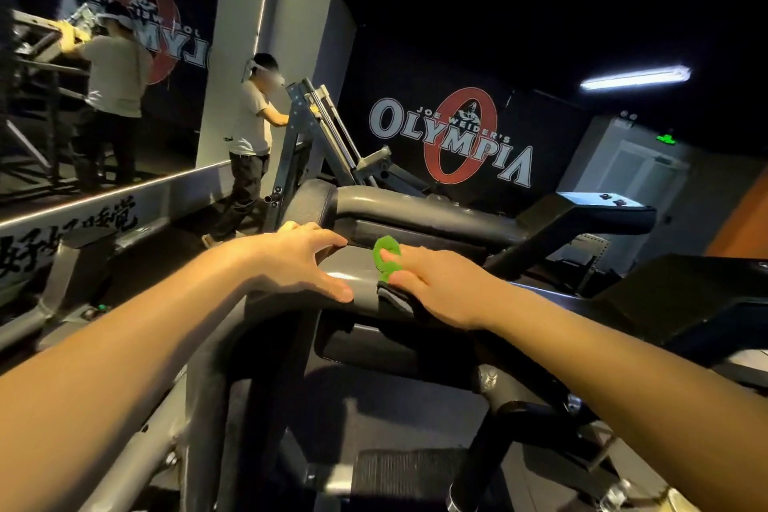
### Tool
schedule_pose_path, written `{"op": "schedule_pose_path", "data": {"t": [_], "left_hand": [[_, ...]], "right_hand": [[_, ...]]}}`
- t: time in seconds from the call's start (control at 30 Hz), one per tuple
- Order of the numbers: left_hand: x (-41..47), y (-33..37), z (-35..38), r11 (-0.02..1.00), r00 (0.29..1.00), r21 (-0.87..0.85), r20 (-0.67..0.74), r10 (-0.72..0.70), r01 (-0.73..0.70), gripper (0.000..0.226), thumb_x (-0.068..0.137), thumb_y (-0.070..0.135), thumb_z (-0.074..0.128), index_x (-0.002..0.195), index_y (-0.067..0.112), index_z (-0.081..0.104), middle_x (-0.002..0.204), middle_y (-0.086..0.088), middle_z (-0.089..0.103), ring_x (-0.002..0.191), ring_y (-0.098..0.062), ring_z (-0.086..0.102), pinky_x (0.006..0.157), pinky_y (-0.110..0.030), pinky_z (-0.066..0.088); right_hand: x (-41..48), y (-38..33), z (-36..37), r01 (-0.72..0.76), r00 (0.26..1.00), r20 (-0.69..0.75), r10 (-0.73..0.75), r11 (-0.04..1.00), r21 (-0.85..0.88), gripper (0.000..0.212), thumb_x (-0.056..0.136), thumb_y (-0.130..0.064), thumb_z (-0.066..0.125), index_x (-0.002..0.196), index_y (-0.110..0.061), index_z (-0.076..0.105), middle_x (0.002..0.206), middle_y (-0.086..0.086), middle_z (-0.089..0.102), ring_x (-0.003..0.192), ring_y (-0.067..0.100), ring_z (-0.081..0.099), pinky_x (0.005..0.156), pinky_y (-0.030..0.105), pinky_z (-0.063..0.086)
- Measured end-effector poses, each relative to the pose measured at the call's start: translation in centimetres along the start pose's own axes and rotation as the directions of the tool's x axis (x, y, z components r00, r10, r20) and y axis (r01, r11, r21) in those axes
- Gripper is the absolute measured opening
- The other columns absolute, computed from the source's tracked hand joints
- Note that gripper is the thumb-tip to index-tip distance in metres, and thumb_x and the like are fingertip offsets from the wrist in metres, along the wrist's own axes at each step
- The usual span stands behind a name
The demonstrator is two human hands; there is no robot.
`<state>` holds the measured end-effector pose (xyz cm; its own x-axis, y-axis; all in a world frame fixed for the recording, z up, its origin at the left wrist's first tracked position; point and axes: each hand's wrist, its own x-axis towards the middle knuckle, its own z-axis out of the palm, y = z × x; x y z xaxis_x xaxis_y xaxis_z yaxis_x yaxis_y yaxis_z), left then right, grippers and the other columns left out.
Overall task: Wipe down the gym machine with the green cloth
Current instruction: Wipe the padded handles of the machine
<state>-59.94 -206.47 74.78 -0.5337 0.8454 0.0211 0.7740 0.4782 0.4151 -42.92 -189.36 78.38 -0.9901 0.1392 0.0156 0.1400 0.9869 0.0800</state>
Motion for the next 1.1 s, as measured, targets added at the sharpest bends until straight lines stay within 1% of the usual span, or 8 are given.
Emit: {"op": "schedule_pose_path", "data": {"t": [0.13, 0.2, 0.27, 0.43, 0.57, 0.77, 0.93, 1.1], "left_hand": [[0.3, -0.6, 0.2, 1.0, 1.0, -0.011, 0.004, 0.022, -0.022, 0.1, 0.076, 0.072, 0.072, 0.159, 0.041, 0.024, 0.158, 0.004, 0.03, 0.148, -0.025, 0.022, 0.119, -0.057, 0.03], [0.4, -0.8, 0.4, 0.999, 0.999, -0.009, -0.007, 0.034, -0.034, 0.1, 0.076, 0.073, 0.072, 0.158, 0.041, 0.025, 0.158, 0.005, 0.029, 0.148, -0.025, 0.022, 0.118, -0.057, 0.031], [0.6, -0.8, 0.5, 0.999, 0.999, -0.011, -0.018, 0.04, -0.04, 0.1, 0.076, 0.072, 0.072, 0.158, 0.04, 0.026, 0.159, 0.005, 0.028, 0.148, -0.025, 0.021, 0.118, -0.057, 0.031], [0.9, -1.1, -0.2, 0.998, 0.998, -0.001, 0.005, 0.064, -0.064, 0.102, 0.074, 0.072, 0.074, 0.158, 0.041, 0.024, 0.161, 0.005, 0.028, 0.148, -0.025, 0.024, 0.118, -0.054, 0.032], [0.1, -3.1, -0.6, 0.995, 0.999, -0.086, -0.006, 0.051, -0.051, 0.102, 0.075, 0.072, 0.07, 0.159, 0.037, 0.023, 0.165, 0.006, 0.025, 0.15, -0.023, 0.028, 0.12, -0.049, 0.029], [-1.9, -7.3, -0.5, 0.981, 0.998, -0.187, -0.005, -0.062, 0.059, 0.106, 0.068, 0.086, 0.056, 0.155, 0.03, 0.036, 0.158, 0.003, 0.043, 0.139, -0.017, 0.046, 0.117, -0.043, 0.038], [-2.7, -7.7, -0.1, 0.977, 0.999, -0.21, 0.0, -0.037, 0.037, 0.119, 0.058, 0.095, 0.055, 0.154, 0.027, 0.04, 0.152, 0.001, 0.049, 0.134, -0.017, 0.051, 0.113, -0.039, 0.042], [-2.6, -7.7, 0.7, 0.968, 0.997, -0.248, -0.047, -0.055, 0.041, 0.101, 0.07, 0.079, 0.058, 0.154, 0.026, 0.041, 0.154, 0.001, 0.046, 0.136, -0.019, 0.049, 0.114, -0.043, 0.041]], "right_hand": [[-3.8, 3.1, 0.3, 0.012, 1.0, -0.015, -0.012, 1.0, -0.009, 0.058, 0.107, -0.042, 0.042, 0.159, -0.039, 0.016, 0.164, -0.019, 0.015, 0.152, 0.017, 0.026, 0.126, 0.031, 0.015], [-4.4, 3.9, 0.4, 0.005, 1.0, -0.026, -0.005, 1.0, 0.004, 0.061, 0.105, -0.042, 0.046, 0.158, -0.04, 0.014, 0.158, -0.025, 0.01, 0.152, 0.013, 0.024, 0.122, 0.019, 0.007], [-4.1, 3.7, 0.5, -0.002, 1.0, -0.026, 0.001, 1.0, -0.013, 0.063, 0.105, -0.042, 0.048, 0.16, -0.035, 0.019, 0.164, -0.017, 0.016, 0.151, 0.015, 0.026, 0.121, 0.017, 0.007], [-1.2, 1.8, 0.9, -0.036, 0.999, -0.031, 0.034, 0.998, -0.057, 0.062, 0.104, -0.05, 0.044, 0.159, -0.026, 0.032, 0.159, 0.001, 0.041, 0.14, 0.027, 0.042, 0.117, 0.043, 0.032], [1.8, -0.6, 0.8, 0.016, 0.999, -0.038, -0.019, 0.998, -0.066, 0.049, 0.107, -0.046, 0.039, 0.149, -0.024, 0.048, 0.148, 0.005, 0.053, 0.129, 0.031, 0.052, 0.115, 0.044, 0.035], [5.9, -4.6, 0.5, 0.099, 0.995, -0.021, -0.099, 0.995, -0.013, 0.038, 0.111, -0.035, 0.037, 0.141, -0.028, 0.059, 0.156, -0.002, 0.047, 0.144, 0.024, 0.043, 0.119, 0.042, 0.032], [1.5, -2.7, 0.6, 0.045, 0.994, -0.094, -0.049, 0.998, -0.048, 0.04, 0.107, -0.044, 0.042, 0.138, -0.026, 0.061, 0.133, 0.005, 0.064, 0.116, 0.028, 0.059, 0.099, 0.041, 0.046], [-2.6, -0.4, 1.3, 0.091, 0.992, -0.076, -0.098, 0.992, -0.086, 0.062, 0.098, -0.06, 0.035, 0.147, -0.027, 0.052, 0.154, -0.002, 0.05, 0.136, 0.025, 0.051, 0.117, 0.044, 0.04]]}}
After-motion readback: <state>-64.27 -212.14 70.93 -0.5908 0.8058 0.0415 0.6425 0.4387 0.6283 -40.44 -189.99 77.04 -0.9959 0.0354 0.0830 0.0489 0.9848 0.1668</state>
